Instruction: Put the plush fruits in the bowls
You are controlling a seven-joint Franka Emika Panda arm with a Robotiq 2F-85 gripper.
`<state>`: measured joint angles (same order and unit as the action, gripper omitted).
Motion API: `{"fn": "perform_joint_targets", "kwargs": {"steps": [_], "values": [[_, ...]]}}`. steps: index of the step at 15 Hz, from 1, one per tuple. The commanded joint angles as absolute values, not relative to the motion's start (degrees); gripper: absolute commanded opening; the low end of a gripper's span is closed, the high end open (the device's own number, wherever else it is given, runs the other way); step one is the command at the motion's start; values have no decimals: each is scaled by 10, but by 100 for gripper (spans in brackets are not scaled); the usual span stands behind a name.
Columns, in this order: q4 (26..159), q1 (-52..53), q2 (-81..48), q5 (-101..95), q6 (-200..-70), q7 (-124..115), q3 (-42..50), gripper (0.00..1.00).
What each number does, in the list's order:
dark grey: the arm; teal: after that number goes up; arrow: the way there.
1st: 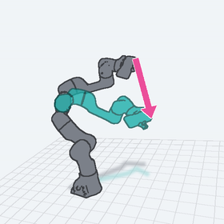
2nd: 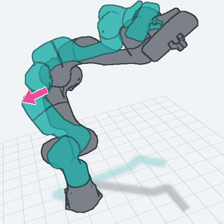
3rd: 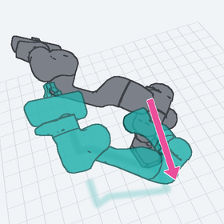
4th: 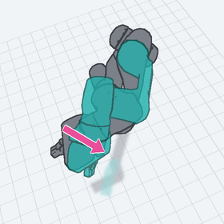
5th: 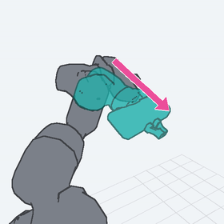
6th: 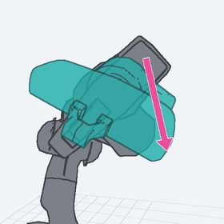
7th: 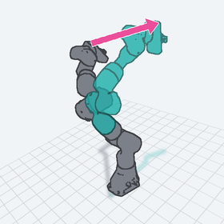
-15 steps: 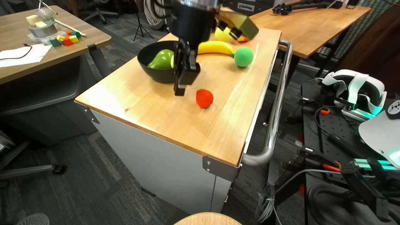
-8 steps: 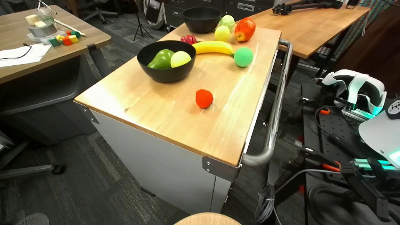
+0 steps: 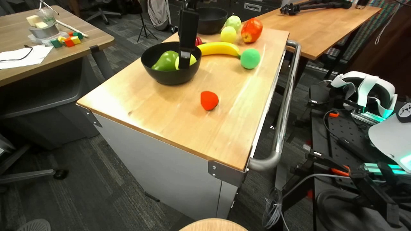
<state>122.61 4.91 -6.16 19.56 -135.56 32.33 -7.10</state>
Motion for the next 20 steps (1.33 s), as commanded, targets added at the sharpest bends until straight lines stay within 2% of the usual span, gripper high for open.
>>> {"fn": "perform_joint_targets", "kwargs": {"steps": [1,13,14,20], "values": [[1222,55,-74,175,-1339,308,-85,100],[1243,65,-103,104,-1297,266,-104,100],[1244,65,-106,99,-1293,263,-104,80],[1239,63,-110,100,-1277,262,-108,33]]}}
